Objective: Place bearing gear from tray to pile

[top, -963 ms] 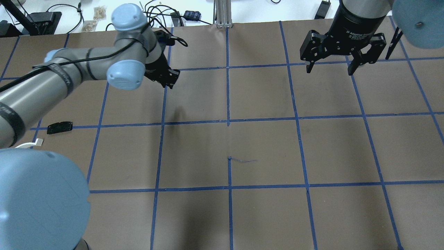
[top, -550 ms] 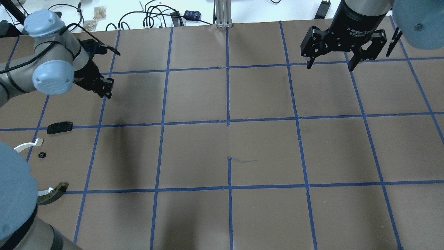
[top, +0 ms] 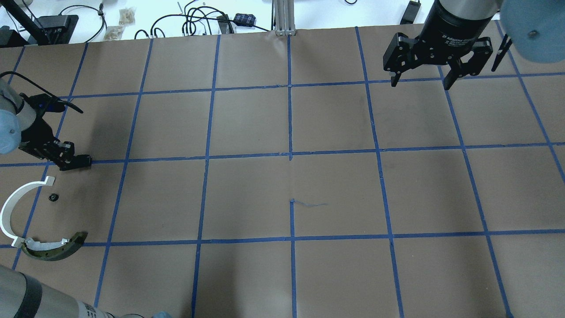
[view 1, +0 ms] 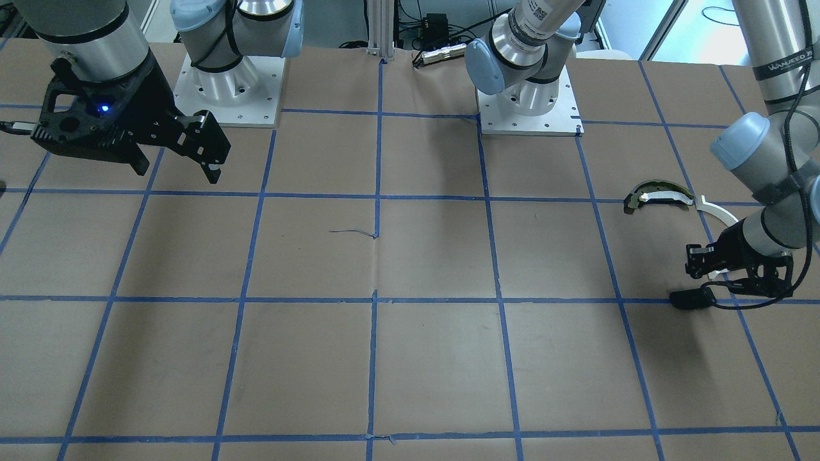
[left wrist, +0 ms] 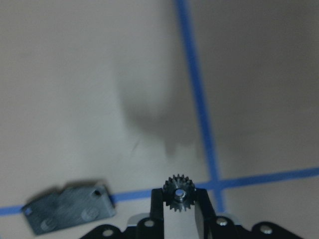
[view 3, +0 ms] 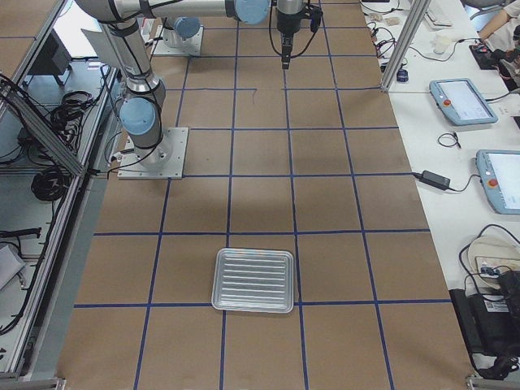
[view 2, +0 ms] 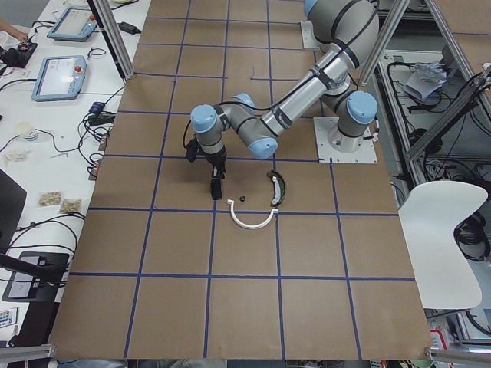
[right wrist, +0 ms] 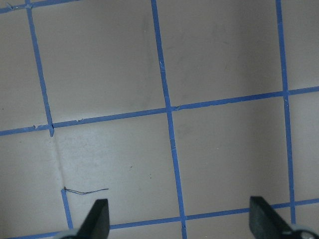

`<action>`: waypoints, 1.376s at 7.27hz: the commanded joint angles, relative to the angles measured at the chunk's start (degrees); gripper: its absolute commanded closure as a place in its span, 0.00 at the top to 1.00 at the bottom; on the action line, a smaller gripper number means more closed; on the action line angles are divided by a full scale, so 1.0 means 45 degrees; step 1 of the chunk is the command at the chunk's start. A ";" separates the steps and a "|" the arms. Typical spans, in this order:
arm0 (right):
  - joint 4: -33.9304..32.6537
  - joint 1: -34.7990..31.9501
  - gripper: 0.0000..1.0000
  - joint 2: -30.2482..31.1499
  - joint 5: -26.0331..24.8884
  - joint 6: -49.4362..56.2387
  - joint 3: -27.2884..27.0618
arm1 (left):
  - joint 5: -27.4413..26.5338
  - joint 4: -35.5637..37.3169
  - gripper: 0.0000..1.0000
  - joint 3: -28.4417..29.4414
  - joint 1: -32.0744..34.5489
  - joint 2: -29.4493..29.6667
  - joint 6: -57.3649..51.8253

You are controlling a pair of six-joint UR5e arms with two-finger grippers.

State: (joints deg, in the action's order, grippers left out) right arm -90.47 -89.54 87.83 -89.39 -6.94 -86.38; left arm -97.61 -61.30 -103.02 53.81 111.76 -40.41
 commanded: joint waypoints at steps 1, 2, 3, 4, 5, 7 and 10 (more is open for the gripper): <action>-0.0033 0.0111 1.00 -0.0026 0.0058 -0.0116 0.0114 | -0.0066 -0.0089 0.00 -0.0601 -0.1038 0.0045 -0.0318; -0.0111 0.0286 1.00 -0.0007 0.0039 -0.0059 0.0173 | -0.0047 -0.0089 0.00 -0.0661 -0.1117 0.0182 -0.0298; -0.0073 0.0326 1.00 -0.0007 0.0039 -0.0039 0.0154 | -0.0008 -0.0166 0.00 -0.0681 -0.1099 0.0125 -0.0201; -0.0072 0.0308 1.00 0.0012 0.0059 -0.0116 0.0115 | -0.0007 -0.0476 0.00 -0.0682 -0.1021 0.0047 -0.0161; -0.0072 0.0307 1.00 0.0012 0.0039 -0.0059 0.0076 | -0.0027 -0.0556 0.00 -0.0662 -0.1040 0.0066 -0.0180; -0.0072 0.0307 1.00 0.0012 0.0020 -0.0175 0.0017 | -0.0124 -0.0557 0.08 -0.0662 -0.1118 0.0124 -0.0200; -0.0053 0.0307 1.00 0.0012 -0.0058 -0.0156 0.0017 | -0.0163 -0.0772 0.66 -0.0662 -0.1118 0.0183 -0.0200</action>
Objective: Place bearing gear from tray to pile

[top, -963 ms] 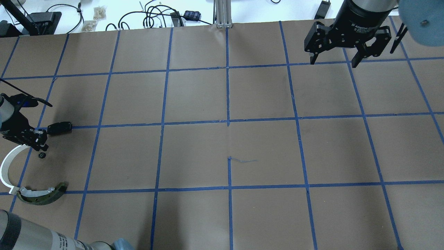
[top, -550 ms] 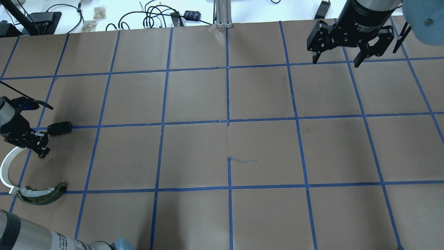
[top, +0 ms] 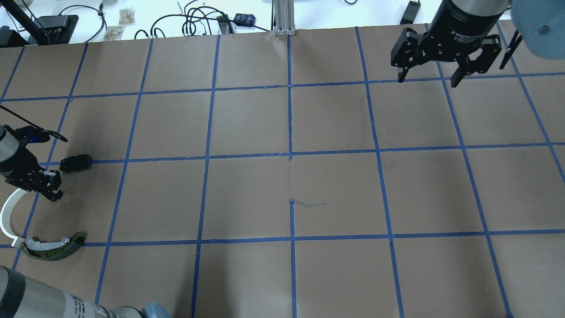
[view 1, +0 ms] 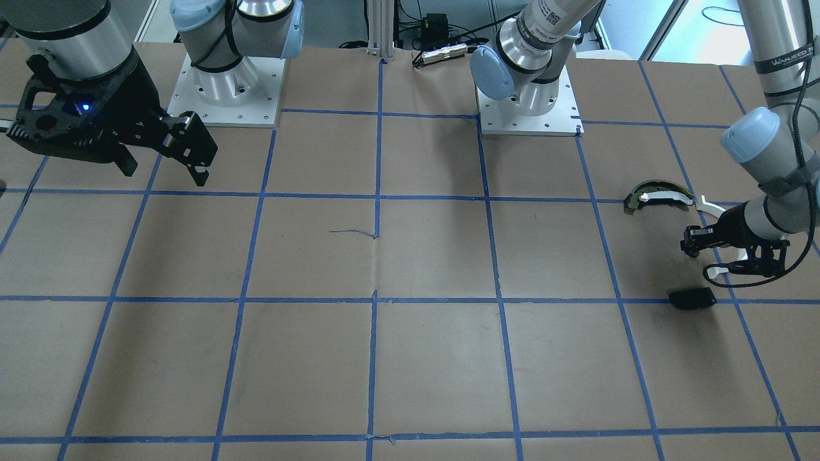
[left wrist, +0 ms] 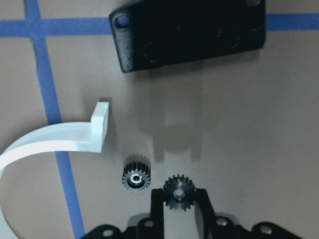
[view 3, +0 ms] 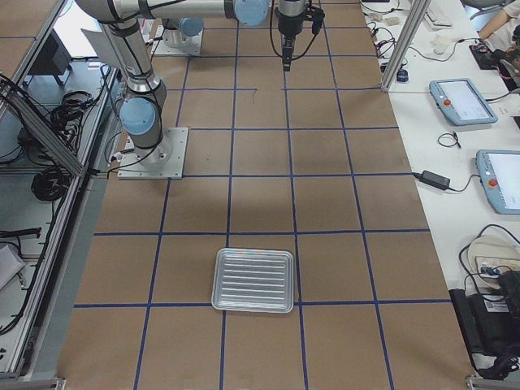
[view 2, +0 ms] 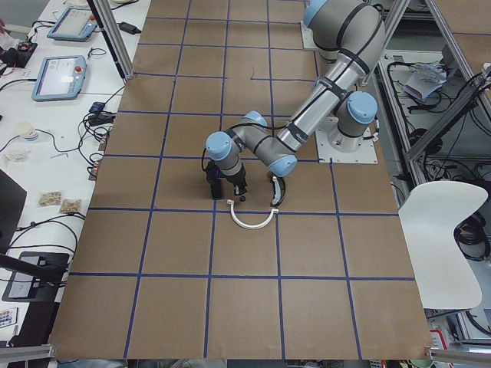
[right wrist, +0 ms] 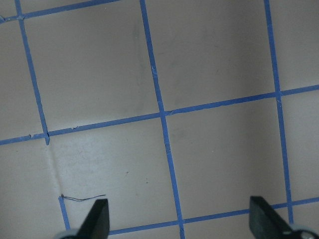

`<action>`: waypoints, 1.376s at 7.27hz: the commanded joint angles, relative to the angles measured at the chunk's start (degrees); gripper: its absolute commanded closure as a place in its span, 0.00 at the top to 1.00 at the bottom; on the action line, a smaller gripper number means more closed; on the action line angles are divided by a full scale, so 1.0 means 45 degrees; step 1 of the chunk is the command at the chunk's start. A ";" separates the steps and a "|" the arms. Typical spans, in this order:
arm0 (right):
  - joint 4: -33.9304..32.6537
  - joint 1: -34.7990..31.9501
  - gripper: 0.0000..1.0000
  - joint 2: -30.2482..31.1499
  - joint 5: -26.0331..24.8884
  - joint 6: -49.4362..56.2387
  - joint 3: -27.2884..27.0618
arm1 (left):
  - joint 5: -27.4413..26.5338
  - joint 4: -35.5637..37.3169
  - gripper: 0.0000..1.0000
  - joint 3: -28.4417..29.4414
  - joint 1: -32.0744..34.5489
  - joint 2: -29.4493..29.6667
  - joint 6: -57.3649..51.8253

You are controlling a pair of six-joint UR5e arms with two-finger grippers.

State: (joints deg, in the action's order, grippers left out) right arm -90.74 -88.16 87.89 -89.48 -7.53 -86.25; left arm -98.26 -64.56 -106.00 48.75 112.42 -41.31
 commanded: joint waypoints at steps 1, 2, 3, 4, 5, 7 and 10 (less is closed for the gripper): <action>-0.0012 -0.0019 1.00 0.0000 0.0002 -0.0045 -0.0014 | -0.0058 -0.0047 1.00 0.0020 -0.0013 0.0018 0.0019; 0.0008 0.0000 1.00 0.0000 -0.0017 -0.0046 -0.0014 | -0.0252 -0.0066 1.00 0.0116 0.0006 0.0038 0.0019; -0.0012 0.0000 1.00 0.0000 0.0002 -0.0026 -0.0014 | -0.0254 -0.0298 1.00 0.0175 0.0045 -0.0098 0.0019; -0.0012 0.0000 1.00 0.0000 0.0022 -0.0026 -0.0014 | -0.0215 -0.0823 1.00 0.0601 0.0181 -0.0215 0.0058; -0.0012 0.0000 1.00 0.0000 0.0022 -0.0007 -0.0014 | -0.0060 -0.1814 1.00 0.1553 0.0530 -0.0351 0.0503; -0.0012 -0.0038 1.00 -0.0019 0.0080 -0.0045 0.0006 | 0.1045 -0.5168 1.00 0.4284 0.2730 -0.1285 0.2567; -0.0012 -0.0039 1.00 -0.0078 0.0080 0.0052 0.0006 | 0.1368 -0.5456 1.00 0.5196 0.5739 -0.3275 0.4190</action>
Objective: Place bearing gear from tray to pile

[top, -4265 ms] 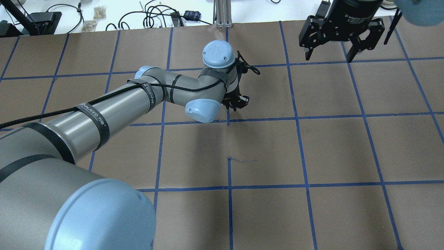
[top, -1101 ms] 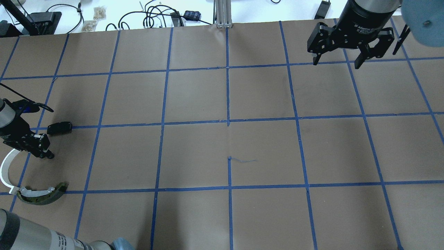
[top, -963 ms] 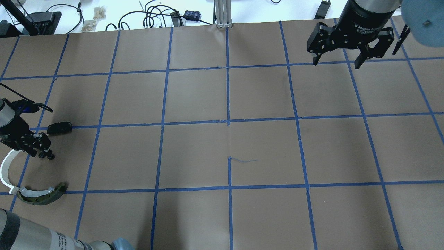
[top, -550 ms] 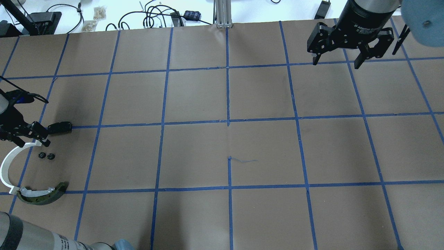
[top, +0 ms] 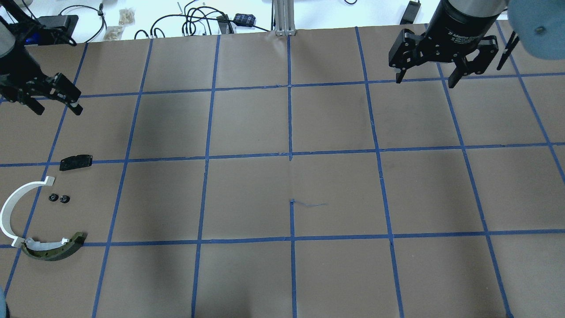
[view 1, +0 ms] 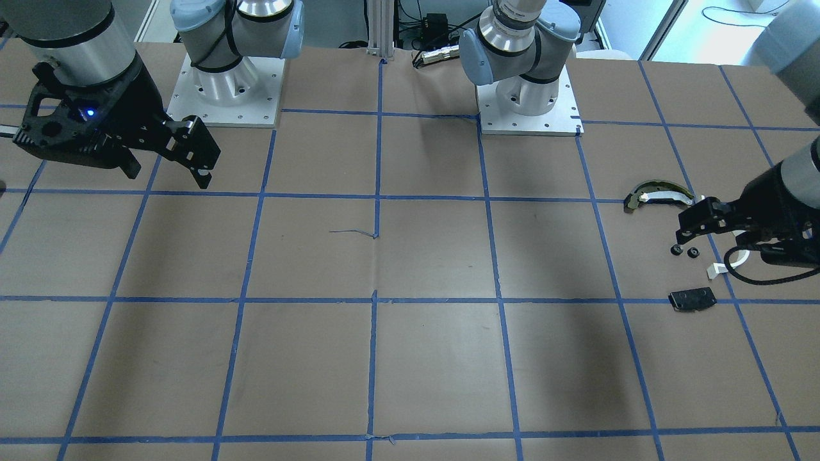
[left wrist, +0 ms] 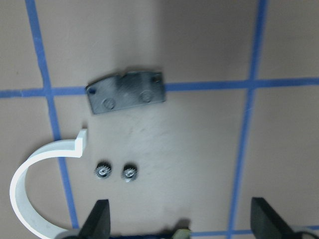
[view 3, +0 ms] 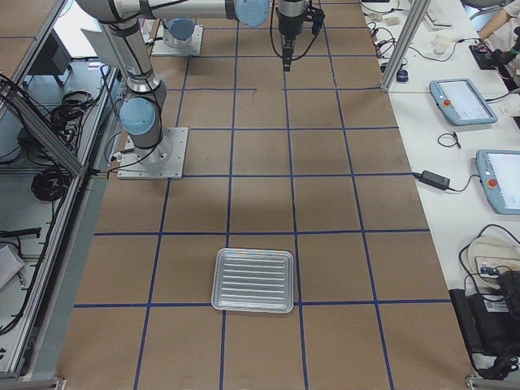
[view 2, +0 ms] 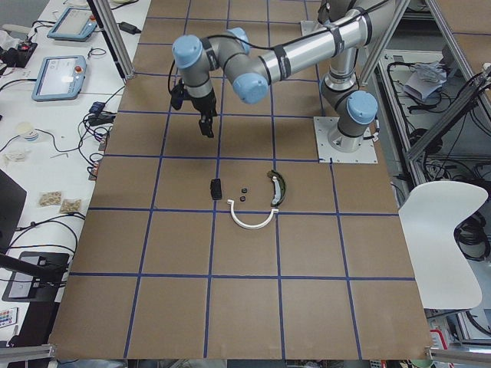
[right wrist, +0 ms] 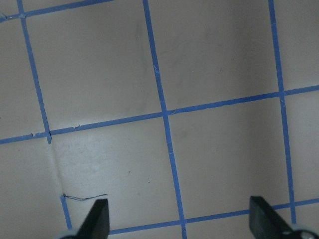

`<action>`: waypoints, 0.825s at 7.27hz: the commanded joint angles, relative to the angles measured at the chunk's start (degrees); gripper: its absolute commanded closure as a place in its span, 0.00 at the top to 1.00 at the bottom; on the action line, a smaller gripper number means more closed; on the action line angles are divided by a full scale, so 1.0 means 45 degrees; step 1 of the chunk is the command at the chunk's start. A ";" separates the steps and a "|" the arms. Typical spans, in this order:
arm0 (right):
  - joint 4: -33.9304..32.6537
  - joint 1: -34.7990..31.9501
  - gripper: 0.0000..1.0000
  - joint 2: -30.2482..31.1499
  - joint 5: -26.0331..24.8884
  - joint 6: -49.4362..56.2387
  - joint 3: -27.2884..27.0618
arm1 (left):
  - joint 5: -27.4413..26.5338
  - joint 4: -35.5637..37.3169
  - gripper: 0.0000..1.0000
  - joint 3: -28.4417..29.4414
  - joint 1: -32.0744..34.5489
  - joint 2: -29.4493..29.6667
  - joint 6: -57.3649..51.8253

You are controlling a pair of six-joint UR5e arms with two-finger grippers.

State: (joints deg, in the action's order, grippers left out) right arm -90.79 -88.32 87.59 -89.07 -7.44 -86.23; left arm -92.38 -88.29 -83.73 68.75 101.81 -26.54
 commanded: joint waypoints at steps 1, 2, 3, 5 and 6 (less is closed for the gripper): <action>-0.0019 -0.0003 1.00 -0.0030 -0.0012 0.0128 0.0021 | 0.0291 -0.0204 1.00 0.0055 0.2039 -0.1524 0.1652; -0.0077 -0.0003 1.00 -0.0030 -0.0012 0.0110 0.0021 | 0.1087 -0.0184 1.00 0.0014 0.2878 -0.1820 0.2433; -0.0271 -0.0003 1.00 -0.0049 -0.0012 0.0129 0.0002 | 0.1056 -0.0165 1.00 -0.0025 0.3563 -0.1707 0.2750; -0.0312 -0.0003 1.00 -0.0049 0.0008 0.0129 0.0002 | 0.1152 -0.0243 1.00 -0.0666 0.4018 -0.1956 0.2753; -0.0312 -0.0003 1.00 -0.0049 0.0008 0.0129 0.0002 | 0.0998 -0.0281 1.00 -0.1076 0.4019 -0.2153 0.2715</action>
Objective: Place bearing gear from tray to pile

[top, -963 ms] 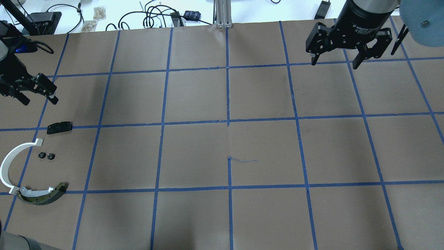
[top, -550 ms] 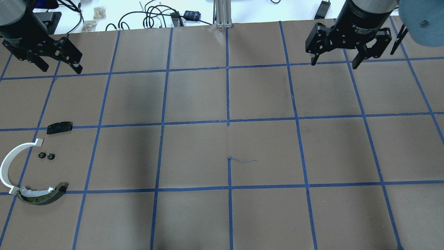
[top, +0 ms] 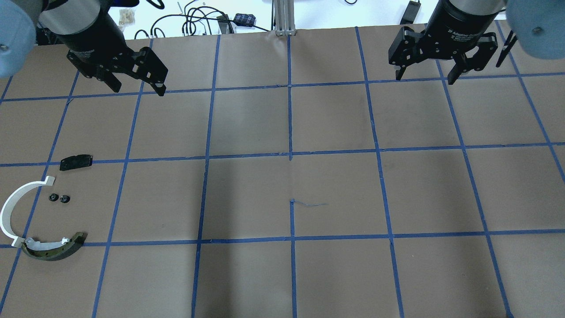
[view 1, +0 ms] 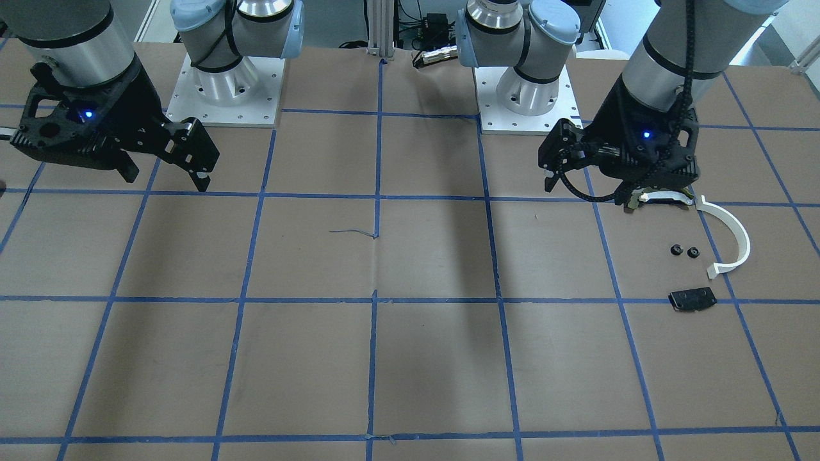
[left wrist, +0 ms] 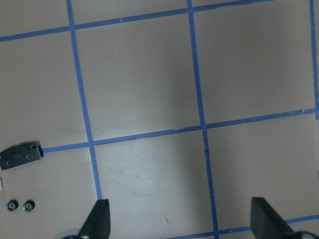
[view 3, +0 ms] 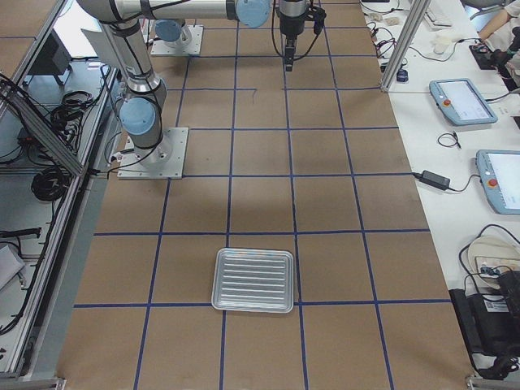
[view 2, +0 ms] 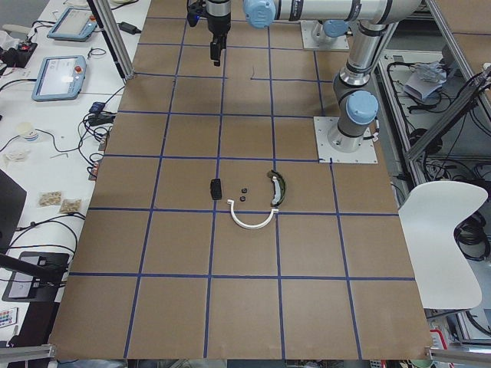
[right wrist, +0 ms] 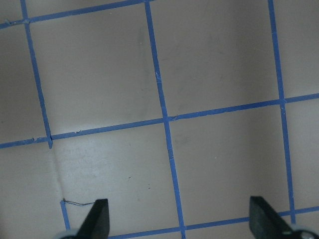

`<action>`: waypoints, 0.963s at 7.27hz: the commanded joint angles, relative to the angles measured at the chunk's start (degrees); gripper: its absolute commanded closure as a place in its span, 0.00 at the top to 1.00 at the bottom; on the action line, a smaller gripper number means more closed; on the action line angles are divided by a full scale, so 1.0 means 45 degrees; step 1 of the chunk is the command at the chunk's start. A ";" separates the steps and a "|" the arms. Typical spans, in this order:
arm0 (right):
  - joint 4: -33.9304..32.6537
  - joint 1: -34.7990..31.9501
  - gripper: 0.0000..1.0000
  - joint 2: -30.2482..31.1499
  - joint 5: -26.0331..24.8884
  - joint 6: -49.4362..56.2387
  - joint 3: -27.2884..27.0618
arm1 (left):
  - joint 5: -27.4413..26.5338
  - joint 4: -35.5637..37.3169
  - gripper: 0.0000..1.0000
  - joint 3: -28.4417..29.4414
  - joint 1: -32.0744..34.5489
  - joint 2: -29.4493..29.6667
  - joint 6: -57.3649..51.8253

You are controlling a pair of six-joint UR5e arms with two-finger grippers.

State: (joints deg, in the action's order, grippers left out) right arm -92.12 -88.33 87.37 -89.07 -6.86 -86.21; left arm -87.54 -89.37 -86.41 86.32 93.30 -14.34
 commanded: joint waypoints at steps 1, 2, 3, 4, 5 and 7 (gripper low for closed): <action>-0.0037 0.0000 1.00 -0.0001 -0.0012 -0.0018 -0.0001 | -0.0079 -0.0062 1.00 -0.1007 0.0116 -0.0399 0.0002; -0.0018 0.0000 1.00 -0.0001 -0.0012 -0.0018 -0.0001 | -0.0137 -0.0043 1.00 -0.1186 0.0116 -0.0536 -0.0017; -0.0018 0.0000 1.00 -0.0001 -0.0012 0.0001 -0.0021 | -0.0428 -0.0004 1.00 -0.1168 0.0038 -0.0615 -0.0037; -0.0018 0.0000 1.00 -0.0001 0.0007 -0.0018 -0.0021 | -0.0450 -0.0004 1.00 -0.1168 -0.0137 -0.0635 -0.0037; -0.0018 0.0000 1.00 -0.0001 -0.0012 0.0001 -0.0021 | -0.0489 -0.0043 1.00 -0.1168 -0.0119 -0.0654 -0.0056; -0.0018 0.0000 1.00 0.0018 0.0007 -0.0018 -0.0021 | -0.0412 -0.0024 1.00 -0.1149 -0.0021 -0.0693 0.0002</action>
State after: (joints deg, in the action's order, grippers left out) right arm -92.20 -88.33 87.38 -89.10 -6.92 -86.31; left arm -89.61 -89.56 -91.68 86.10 90.30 -14.44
